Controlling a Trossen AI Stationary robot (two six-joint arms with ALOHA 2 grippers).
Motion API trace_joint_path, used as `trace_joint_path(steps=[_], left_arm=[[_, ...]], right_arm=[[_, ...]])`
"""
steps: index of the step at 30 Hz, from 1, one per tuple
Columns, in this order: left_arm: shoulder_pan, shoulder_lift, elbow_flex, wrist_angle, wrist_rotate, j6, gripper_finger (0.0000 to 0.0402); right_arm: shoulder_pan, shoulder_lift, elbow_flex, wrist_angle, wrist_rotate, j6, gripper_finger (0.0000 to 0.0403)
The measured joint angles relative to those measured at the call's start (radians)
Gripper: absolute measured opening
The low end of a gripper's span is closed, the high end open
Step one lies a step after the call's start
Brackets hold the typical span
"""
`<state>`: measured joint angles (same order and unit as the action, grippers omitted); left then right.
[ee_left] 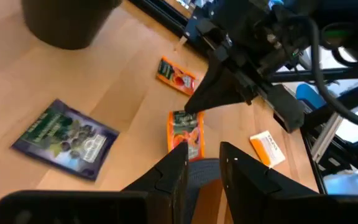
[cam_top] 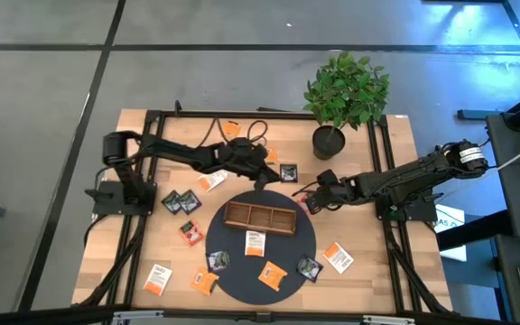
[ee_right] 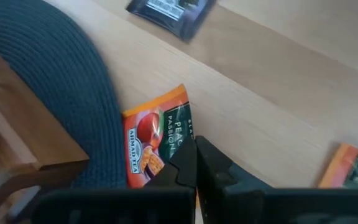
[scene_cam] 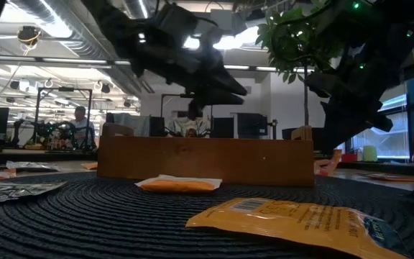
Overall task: Pick & Place Tea
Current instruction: Put the orange tea bag into the right section of the wooden organizer
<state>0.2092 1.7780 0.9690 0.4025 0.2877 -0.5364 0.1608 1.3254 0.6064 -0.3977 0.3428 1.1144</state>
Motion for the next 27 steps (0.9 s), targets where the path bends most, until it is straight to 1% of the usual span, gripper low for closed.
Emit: trace_joint_path(steps=[5, 11, 15, 18, 23, 25, 27], left_arm=[[0.0, 0.078, 0.068, -0.002, 0.099, 0.0, 0.0088], [0.0, 0.146, 0.114, -0.001, 0.126, 0.0, 0.0088], [0.0, 0.171, 0.119, -0.001, 0.142, 0.007, 0.0088], [0.0, 0.177, 0.119, -0.004, 0.156, 0.066, 0.0088], [-0.014, 0.177, 0.119, 0.073, 0.152, 0.248, 0.0088], [-0.019, 0.175, 0.119, 0.1, 0.152, 0.267, 0.0088], [-0.018, 0.175, 0.12, 0.092, 0.152, 0.261, 0.0088]], right_arm=[[0.0, 0.0, 0.0, 0.013, 0.005, -0.017, 0.0], [0.0, 0.0, 0.0, 0.041, 0.005, -0.024, 0.0], [0.0, 0.0, 0.0, 0.063, 0.004, -0.05, 0.0], [0.0, 0.0, 0.0, 0.106, 0.005, -0.082, 0.0], [0.0, 0.0, 0.0, 0.165, 0.008, -0.151, 0.0], [0.0, 0.0, 0.0, 0.17, 0.014, -0.174, 0.0], [0.0, 0.0, 0.0, 0.172, 0.017, -0.186, 0.0]])
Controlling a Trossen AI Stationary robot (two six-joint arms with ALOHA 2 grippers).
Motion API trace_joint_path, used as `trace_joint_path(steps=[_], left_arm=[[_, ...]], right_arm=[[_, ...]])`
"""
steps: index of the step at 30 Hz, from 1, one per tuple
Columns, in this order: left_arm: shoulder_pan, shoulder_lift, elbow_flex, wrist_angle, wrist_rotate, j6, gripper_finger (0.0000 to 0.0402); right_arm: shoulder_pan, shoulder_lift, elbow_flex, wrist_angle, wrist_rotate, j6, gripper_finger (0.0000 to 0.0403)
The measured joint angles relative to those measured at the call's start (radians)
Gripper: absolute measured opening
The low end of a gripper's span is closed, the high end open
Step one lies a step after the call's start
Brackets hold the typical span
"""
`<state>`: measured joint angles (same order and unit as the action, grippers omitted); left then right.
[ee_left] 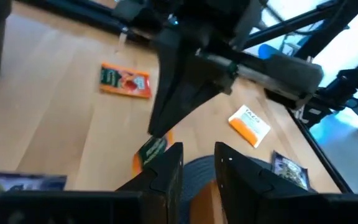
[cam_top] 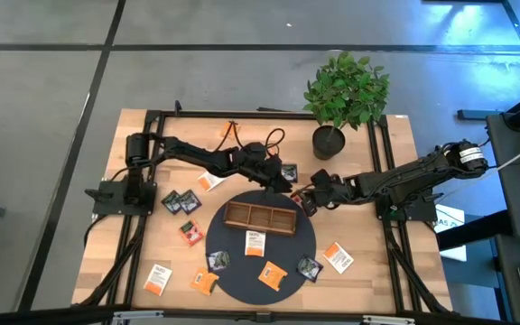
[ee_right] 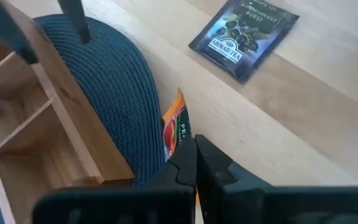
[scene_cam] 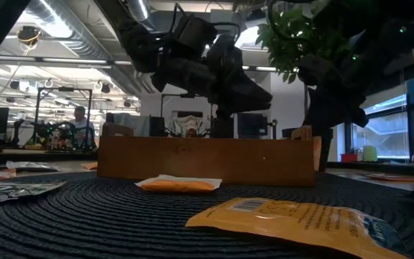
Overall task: Pick & Place Tea
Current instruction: Put the orange tea bag into the right section of the wooden organizer
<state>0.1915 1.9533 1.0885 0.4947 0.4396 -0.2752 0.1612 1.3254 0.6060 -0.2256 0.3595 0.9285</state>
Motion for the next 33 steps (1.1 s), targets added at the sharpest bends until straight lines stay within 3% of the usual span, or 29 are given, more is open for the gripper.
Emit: trace_joint_path(steps=[9, 21, 24, 27, 33], left_arm=[[0.002, 0.075, -0.001, -0.008, -0.003, 0.017, 0.0088], [-0.007, 0.095, -0.001, 0.027, -0.055, 0.114, 0.0088], [-0.006, 0.095, -0.001, 0.023, -0.012, 0.097, 0.0088], [-0.007, 0.095, -0.001, 0.023, 0.12, 0.083, 0.0088], [-0.034, 0.095, -0.001, -0.027, 0.103, 0.093, 0.0067]], right_arm=[[-0.001, 0.0, 0.0, 0.127, 0.007, -0.15, 0.0], [-0.014, 0.0, 0.0, 0.11, -0.02, -0.172, 0.0], [-0.014, 0.0, 0.0, 0.08, -0.018, -0.127, 0.0005], [-0.014, 0.0, 0.0, 0.079, -0.044, -0.099, 0.0016], [-0.015, 0.0, 0.0, 0.09, -0.057, -0.043, 0.0052]])
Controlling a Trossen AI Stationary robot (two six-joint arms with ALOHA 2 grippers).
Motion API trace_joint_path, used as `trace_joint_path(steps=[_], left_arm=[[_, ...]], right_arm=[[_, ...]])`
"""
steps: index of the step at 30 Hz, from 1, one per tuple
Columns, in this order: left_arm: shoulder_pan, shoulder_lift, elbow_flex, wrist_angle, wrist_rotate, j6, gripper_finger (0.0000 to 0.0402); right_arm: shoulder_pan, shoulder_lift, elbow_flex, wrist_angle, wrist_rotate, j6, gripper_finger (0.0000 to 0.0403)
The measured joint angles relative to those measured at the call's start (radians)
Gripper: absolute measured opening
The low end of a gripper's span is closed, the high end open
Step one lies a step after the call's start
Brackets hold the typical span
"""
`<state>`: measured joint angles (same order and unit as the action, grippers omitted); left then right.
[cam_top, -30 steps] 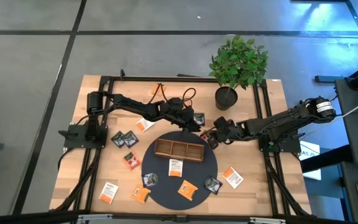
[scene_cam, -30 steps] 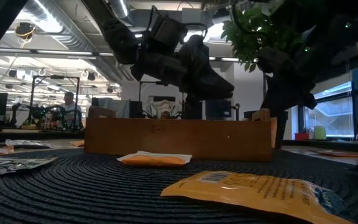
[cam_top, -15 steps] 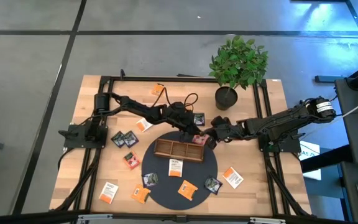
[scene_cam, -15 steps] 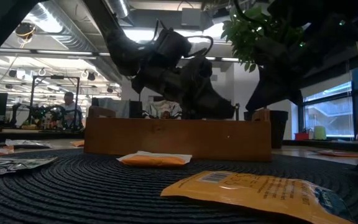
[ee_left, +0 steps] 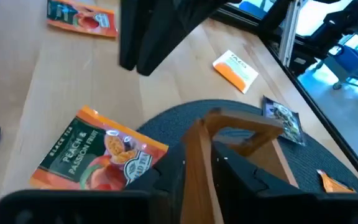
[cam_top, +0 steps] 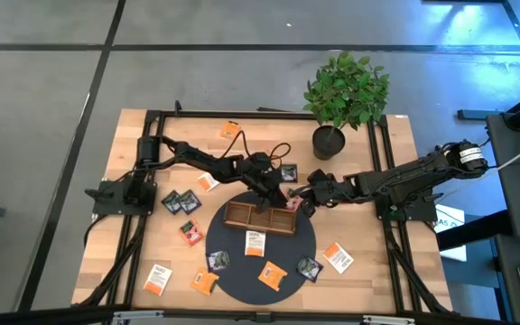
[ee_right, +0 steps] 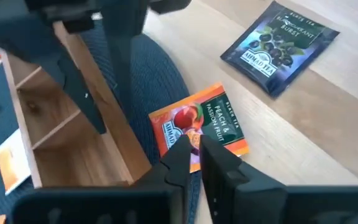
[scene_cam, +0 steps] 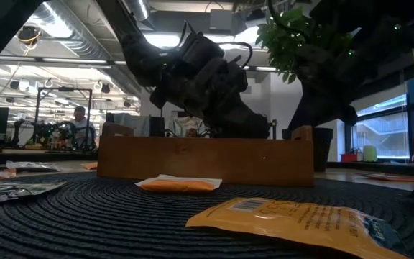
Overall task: Pick & Place Tea
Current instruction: Put the orange tea bag into the right section of the wooden organizer
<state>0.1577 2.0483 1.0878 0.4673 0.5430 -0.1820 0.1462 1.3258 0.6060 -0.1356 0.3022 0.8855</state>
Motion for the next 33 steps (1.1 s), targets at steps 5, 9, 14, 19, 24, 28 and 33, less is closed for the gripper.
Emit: trace_joint_path(steps=[5, 9, 14, 19, 24, 28, 33], left_arm=[[0.018, 0.0, 0.0, 0.002, -0.018, -0.043, 0.0023], [0.032, 0.0, 0.0, 0.001, -0.029, -0.111, 0.0004], [0.035, 0.0, 0.0, -0.022, -0.036, -0.112, 0.0002], [0.034, 0.0, 0.0, -0.03, -0.044, -0.112, 0.0003], [0.034, 0.0, 0.0, -0.03, -0.044, -0.112, 0.0003], [0.034, 0.0, 0.0, -0.03, -0.044, -0.119, 0.0004], [0.034, 0.0, 0.0, -0.03, -0.043, -0.122, 0.0002]], right_arm=[[-0.046, 0.0, 0.0, -0.021, -0.05, 0.16, 0.0123], [-0.094, 0.0, 0.0, -0.054, -0.098, 0.258, 0.0182], [-0.11, 0.0, 0.0, -0.059, -0.118, 0.219, 0.0222], [-0.141, 0.008, 0.0, -0.062, -0.133, 0.232, 0.0227], [-0.164, 0.064, -0.001, -0.046, -0.183, 0.196, 0.0228], [-0.18, 0.121, -0.001, -0.01, -0.221, 0.16, 0.0228], [-0.204, 0.176, -0.001, 0.042, -0.291, 0.148, 0.0228]])
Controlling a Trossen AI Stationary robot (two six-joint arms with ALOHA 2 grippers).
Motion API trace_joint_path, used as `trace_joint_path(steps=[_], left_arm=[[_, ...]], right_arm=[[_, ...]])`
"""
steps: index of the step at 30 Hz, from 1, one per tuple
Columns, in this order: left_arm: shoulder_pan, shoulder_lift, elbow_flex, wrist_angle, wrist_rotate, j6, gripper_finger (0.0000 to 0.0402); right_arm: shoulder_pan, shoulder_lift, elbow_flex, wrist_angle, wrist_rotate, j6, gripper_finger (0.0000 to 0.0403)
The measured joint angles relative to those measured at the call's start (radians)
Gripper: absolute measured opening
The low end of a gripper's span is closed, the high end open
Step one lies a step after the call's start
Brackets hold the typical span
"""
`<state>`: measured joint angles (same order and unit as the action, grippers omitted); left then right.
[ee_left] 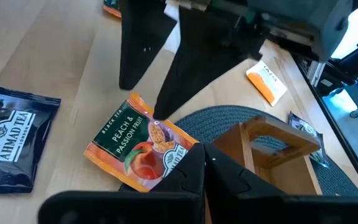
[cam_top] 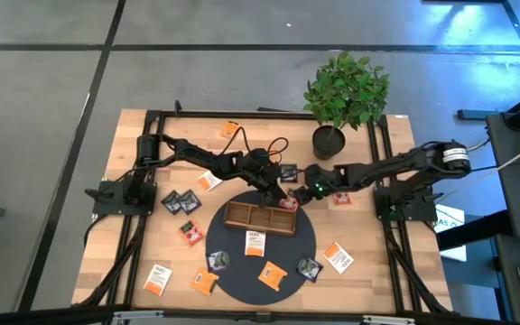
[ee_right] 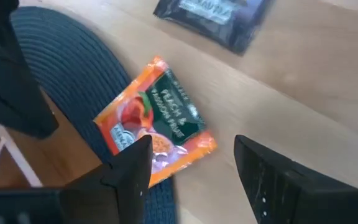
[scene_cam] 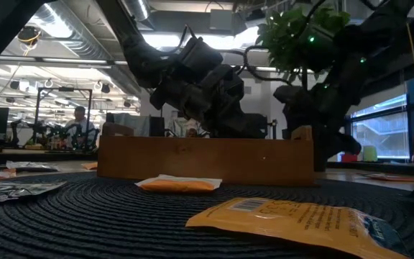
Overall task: Pick & Place Tea
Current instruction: Put the orange tea bag into the right section of the wooden organizer
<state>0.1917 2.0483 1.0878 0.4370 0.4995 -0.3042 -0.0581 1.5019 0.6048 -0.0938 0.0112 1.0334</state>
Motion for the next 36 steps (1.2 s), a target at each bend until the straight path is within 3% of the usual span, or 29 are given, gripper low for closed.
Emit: trace_joint_path(steps=[9, 16, 23, 28, 36], left_arm=[[0.0, 0.0, 0.0, 0.0, 0.013, 0.0, 0.0002], [0.0, 0.0, 0.0, -0.001, 0.017, 0.0, 0.0003], [0.0, -0.001, 0.0, -0.001, 0.016, 0.0, 0.0006], [0.0, -0.001, 0.0, 0.0, 0.016, 0.001, 0.0005], [0.0, -0.001, 0.0, 0.0, 0.015, 0.0, 0.0006]], right_arm=[[-0.059, 0.053, -0.034, 0.104, -0.14, -0.039, 0.0228], [-0.091, 0.051, -0.209, 0.467, -0.2, 0.038, 0.0228], [-0.092, 0.051, -0.238, 0.49, -0.209, 0.007, 0.0222], [-0.092, 0.053, -0.239, 0.479, -0.205, 0.013, 0.0173], [-0.09, 0.054, -0.238, 0.47, -0.219, -0.025, 0.004]])
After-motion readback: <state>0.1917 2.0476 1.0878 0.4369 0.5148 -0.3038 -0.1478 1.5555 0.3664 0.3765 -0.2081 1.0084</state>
